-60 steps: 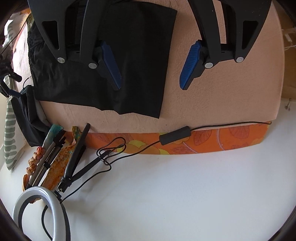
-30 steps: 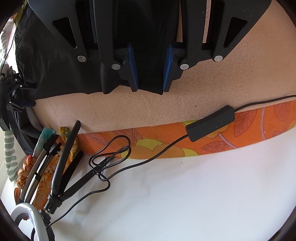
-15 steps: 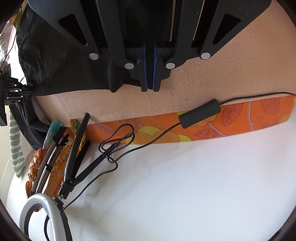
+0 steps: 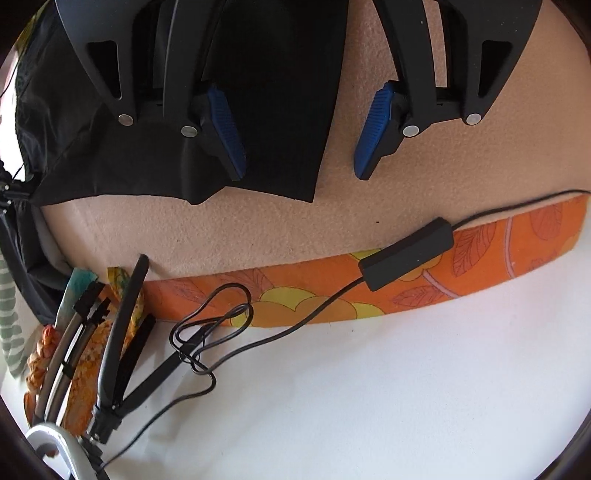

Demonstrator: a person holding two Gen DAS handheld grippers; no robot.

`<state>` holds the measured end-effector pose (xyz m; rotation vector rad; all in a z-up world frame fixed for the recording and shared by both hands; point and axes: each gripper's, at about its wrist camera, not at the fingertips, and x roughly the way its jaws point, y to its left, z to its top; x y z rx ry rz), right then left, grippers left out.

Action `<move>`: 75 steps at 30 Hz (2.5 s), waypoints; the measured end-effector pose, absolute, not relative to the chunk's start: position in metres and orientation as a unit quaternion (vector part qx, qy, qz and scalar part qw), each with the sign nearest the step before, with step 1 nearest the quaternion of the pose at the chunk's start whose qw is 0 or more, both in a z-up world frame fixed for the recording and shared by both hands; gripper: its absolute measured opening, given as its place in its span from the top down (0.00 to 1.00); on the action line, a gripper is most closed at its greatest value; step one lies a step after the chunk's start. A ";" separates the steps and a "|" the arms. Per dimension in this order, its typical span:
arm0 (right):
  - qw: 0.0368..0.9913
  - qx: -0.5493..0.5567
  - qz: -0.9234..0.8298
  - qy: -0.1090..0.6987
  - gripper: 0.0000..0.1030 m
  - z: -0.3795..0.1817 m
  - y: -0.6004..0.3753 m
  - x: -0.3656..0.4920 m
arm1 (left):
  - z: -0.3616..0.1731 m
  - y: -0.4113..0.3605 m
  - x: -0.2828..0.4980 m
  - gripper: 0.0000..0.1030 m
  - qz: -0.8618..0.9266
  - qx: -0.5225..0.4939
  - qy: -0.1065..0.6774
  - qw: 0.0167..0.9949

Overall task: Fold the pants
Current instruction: 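Lift the waistband with both grippers and fold it over onto the leg hems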

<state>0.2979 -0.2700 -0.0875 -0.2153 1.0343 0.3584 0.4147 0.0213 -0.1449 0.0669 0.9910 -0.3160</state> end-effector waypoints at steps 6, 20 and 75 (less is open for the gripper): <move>0.852 -0.098 0.163 0.487 0.94 -0.088 -0.274 0.304 | -0.145 0.007 0.410 0.90 -0.170 0.059 0.454 0.873; 0.863 -0.107 0.152 0.469 0.94 -0.061 -0.268 0.282 | -0.080 0.058 0.369 0.97 -0.172 -0.001 0.397 0.902; 0.863 -0.205 0.206 0.413 0.95 -0.107 -0.208 -0.034 | -0.119 0.112 0.037 0.92 -0.191 0.023 0.446 0.874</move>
